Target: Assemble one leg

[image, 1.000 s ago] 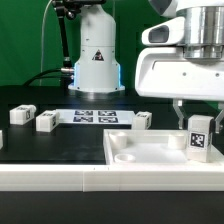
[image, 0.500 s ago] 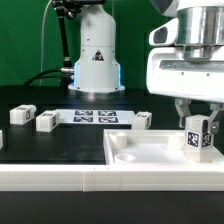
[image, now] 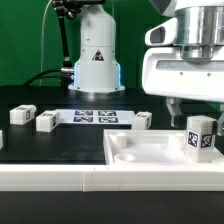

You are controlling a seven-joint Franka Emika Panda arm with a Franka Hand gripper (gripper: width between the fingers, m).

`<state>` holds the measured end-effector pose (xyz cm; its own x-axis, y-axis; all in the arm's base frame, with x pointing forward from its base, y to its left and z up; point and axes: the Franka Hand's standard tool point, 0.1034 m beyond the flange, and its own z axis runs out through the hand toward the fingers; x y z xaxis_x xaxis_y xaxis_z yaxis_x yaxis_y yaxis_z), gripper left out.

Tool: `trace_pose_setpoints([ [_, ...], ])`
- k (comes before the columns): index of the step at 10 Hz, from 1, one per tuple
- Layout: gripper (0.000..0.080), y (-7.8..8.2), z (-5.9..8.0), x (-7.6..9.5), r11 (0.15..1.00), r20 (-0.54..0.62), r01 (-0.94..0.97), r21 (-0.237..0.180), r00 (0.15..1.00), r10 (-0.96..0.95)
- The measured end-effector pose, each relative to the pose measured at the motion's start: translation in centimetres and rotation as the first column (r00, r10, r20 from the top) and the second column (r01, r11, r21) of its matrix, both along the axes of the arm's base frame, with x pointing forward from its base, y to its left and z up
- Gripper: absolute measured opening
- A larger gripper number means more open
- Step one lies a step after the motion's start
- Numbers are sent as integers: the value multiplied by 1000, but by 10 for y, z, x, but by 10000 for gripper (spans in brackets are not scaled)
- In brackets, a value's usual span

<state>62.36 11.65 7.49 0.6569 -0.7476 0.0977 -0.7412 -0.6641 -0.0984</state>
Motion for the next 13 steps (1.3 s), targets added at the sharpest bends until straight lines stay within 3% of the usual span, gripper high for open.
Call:
trace_pose_setpoints([
  [1,635,1,0,0,992,-1,-127,-17,992,127],
  [5,649,8,1,1,854,-8,-515,-72,856,516],
  [9,649,10,2,3,672,-27,-732,-111,678,735],
  [12,649,9,1,3,451,-82,-880,-148,465,882],
  [13,649,9,1,3,458,-78,-876,-150,472,878],
])
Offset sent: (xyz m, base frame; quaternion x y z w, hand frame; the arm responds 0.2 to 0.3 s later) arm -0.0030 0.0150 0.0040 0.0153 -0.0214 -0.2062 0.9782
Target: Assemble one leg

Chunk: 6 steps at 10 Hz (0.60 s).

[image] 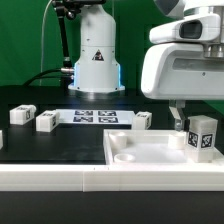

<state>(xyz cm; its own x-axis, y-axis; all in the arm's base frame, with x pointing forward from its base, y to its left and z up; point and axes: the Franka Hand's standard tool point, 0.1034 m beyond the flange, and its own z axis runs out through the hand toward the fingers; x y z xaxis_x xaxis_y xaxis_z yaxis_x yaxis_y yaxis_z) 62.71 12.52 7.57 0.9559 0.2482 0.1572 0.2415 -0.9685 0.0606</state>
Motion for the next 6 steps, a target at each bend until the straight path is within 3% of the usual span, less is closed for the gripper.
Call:
trace_pose_setpoints([
  [1,619,-1,0,0,1000,4,11,2,1000,-11],
  [3,351,-1,0,0,1000,4,11,2,1000,-11],
  [6,291,-1,0,0,999,5,42,7,999,-42],
])
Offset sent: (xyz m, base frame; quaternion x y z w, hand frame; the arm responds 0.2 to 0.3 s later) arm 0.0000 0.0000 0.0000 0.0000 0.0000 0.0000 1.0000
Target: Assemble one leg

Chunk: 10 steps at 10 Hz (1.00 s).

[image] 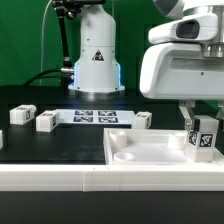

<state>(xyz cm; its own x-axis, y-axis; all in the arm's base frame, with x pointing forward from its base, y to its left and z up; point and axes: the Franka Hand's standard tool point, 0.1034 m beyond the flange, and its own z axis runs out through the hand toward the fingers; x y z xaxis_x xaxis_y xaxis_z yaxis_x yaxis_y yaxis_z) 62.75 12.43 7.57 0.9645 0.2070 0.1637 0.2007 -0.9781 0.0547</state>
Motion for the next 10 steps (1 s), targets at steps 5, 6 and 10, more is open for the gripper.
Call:
trace_pose_setpoints([
  [5,291,-3,-1,0,879,-11,472,70,881,-473],
  [6,291,-4,-1,0,818,-16,569,86,822,-570],
  [10,292,-7,-1,-2,540,-41,831,136,549,-835],
])
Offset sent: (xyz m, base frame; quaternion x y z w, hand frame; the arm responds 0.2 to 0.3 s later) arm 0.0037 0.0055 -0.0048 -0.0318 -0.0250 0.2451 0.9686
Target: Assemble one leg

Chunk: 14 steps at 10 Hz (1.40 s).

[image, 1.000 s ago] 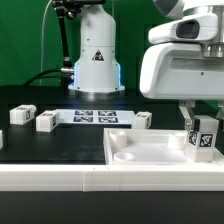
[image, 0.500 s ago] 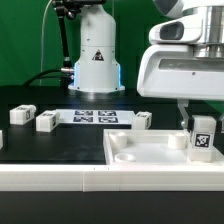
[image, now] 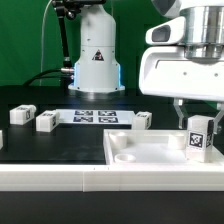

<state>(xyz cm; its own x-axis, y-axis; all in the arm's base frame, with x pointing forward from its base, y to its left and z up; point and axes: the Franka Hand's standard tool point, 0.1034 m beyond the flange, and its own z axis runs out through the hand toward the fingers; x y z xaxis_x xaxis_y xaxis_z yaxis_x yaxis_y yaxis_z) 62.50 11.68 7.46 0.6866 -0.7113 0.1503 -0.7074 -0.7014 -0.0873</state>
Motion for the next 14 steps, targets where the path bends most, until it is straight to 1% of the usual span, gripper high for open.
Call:
trace_pose_setpoints([
  [1,292,0,0,-1,995,7,104,8,995,-104],
  [3,292,-1,0,-3,957,16,288,32,957,-288],
  [4,292,-1,1,-5,911,16,410,46,912,-411],
  [5,292,-1,2,-6,869,17,492,53,870,-493],
  [6,294,-2,2,-5,854,13,516,68,855,-518],
  [7,294,-3,2,-6,819,3,568,86,821,-570],
  [8,369,0,1,-6,790,-3,605,97,794,-608],
  [9,507,0,1,-6,811,-1,577,92,815,-580],
  [10,507,-1,2,-6,838,2,538,85,841,-541],
  [11,622,-4,2,-5,862,5,502,77,864,-503],
  [12,641,-5,2,-4,884,6,462,70,886,-464],
  [13,647,-6,2,-4,938,9,344,47,939,-344],
  [14,647,-6,2,-4,973,8,228,25,974,-228],
])
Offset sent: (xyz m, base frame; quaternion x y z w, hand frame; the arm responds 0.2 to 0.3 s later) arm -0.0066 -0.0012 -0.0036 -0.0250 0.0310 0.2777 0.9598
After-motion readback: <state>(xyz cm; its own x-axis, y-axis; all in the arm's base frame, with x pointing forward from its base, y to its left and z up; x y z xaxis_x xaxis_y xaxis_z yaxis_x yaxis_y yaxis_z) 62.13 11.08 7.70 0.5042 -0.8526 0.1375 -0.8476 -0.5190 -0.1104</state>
